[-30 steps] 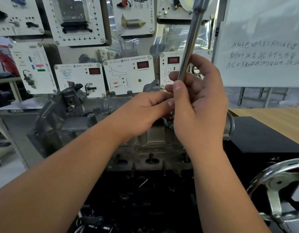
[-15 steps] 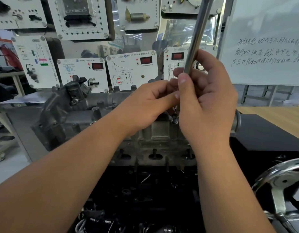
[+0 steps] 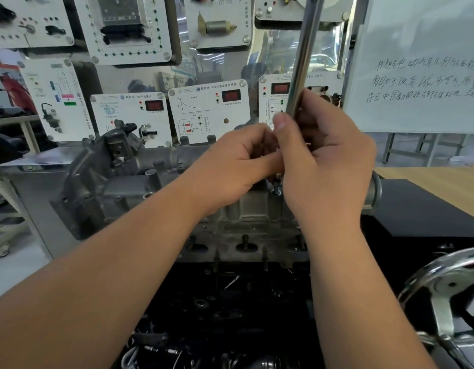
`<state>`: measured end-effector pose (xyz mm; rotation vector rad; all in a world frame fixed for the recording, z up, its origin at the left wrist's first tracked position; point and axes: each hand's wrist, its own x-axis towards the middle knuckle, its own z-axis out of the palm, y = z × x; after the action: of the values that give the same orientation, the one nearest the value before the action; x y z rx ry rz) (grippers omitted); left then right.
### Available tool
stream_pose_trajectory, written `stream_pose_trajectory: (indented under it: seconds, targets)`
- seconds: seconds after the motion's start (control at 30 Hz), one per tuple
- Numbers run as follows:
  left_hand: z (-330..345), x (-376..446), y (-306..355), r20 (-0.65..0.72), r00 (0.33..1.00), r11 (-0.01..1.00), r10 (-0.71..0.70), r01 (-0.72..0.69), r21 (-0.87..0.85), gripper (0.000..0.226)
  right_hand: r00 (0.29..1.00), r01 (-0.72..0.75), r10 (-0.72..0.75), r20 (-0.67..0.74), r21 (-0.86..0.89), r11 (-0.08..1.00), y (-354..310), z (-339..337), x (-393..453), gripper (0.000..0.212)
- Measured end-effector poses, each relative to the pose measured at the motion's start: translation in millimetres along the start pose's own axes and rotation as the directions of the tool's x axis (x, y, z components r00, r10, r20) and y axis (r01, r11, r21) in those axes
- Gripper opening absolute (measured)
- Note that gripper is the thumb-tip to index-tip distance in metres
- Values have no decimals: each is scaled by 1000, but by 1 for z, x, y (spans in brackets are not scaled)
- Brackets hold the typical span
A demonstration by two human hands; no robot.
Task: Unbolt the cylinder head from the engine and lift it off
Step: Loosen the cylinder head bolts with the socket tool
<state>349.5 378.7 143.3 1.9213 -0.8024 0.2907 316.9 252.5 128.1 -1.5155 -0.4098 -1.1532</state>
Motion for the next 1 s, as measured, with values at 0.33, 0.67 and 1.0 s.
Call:
stream_pose_trajectory:
  seconds: [0.33, 0.67, 1.0]
  targets:
    - [1, -1, 4, 31, 1000, 1000, -4, 5, -27, 29, 1000, 0, 0, 20, 22, 1000, -1, -3, 2, 39]
    - [0, -1, 2, 13, 1000, 998, -28, 29, -62, 22, 999, 25, -22, -32, 90, 996, 5, -1, 2, 40]
    - [0, 0, 2, 11, 1000, 1000, -8, 8, -30, 36, 999, 44, -45, 20, 30, 999, 1, -1, 5, 28]
